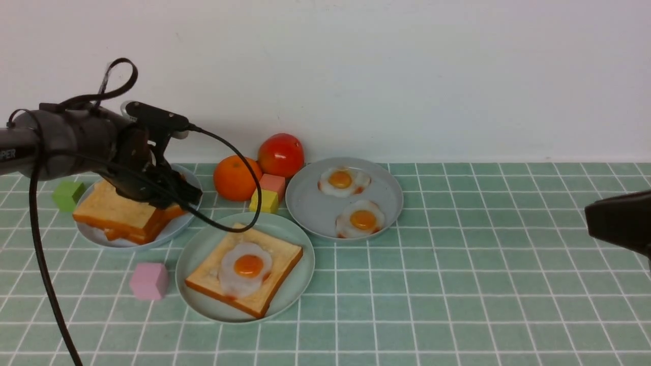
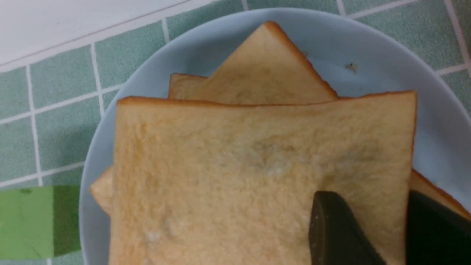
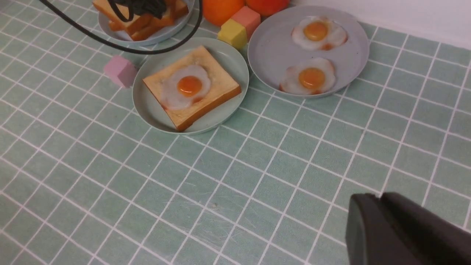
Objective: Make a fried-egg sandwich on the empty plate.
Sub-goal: Use the left arm to grab a slice of bread, then use the left arm to place a slice of bread on the fried egg in the middle
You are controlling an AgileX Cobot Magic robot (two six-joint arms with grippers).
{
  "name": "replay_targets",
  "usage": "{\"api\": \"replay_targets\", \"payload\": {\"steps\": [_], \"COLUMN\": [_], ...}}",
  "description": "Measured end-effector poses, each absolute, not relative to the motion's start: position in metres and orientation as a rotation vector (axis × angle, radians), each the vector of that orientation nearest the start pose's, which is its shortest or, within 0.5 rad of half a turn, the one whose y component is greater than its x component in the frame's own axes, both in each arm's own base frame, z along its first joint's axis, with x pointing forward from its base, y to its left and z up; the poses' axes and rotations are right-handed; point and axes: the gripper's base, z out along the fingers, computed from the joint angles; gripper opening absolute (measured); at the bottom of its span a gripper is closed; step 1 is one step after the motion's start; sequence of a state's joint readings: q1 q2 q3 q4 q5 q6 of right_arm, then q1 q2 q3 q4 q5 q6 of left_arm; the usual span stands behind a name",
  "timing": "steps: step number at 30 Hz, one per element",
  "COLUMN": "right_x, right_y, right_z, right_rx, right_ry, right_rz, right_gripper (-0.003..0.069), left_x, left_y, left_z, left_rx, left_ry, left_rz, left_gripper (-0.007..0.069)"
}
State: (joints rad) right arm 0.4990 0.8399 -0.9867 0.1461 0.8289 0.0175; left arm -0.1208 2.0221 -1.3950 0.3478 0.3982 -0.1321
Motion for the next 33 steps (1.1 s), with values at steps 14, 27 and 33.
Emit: {"api": "replay_targets", "payload": {"steps": [14, 27, 33], "right_x": [0.129, 0.12, 0.112], "right_y": [0.082, 0.08, 0.076], "right_z": [0.386, 0.382, 0.387], "right_rx": [-0.488, -0.507, -0.503], "right_ry": [2.169, 2.242, 2.211], "right_rz": [0.463, 0.487, 0.495], "right_gripper": [0.0074, 0.0078, 0.0085], "left_x": [0.336, 0.329, 0.335], "left_y": [-0.156, -0.206, -0.212], "left_z": [0.276, 0.232, 0.214], "left_rx": [0.561, 0.681, 0.68], "left_ry": [2.562, 2.576, 2.592], "left_rz": [0.075, 0.179, 0.159], "left_gripper": [0.005, 0.005, 0.005]}}
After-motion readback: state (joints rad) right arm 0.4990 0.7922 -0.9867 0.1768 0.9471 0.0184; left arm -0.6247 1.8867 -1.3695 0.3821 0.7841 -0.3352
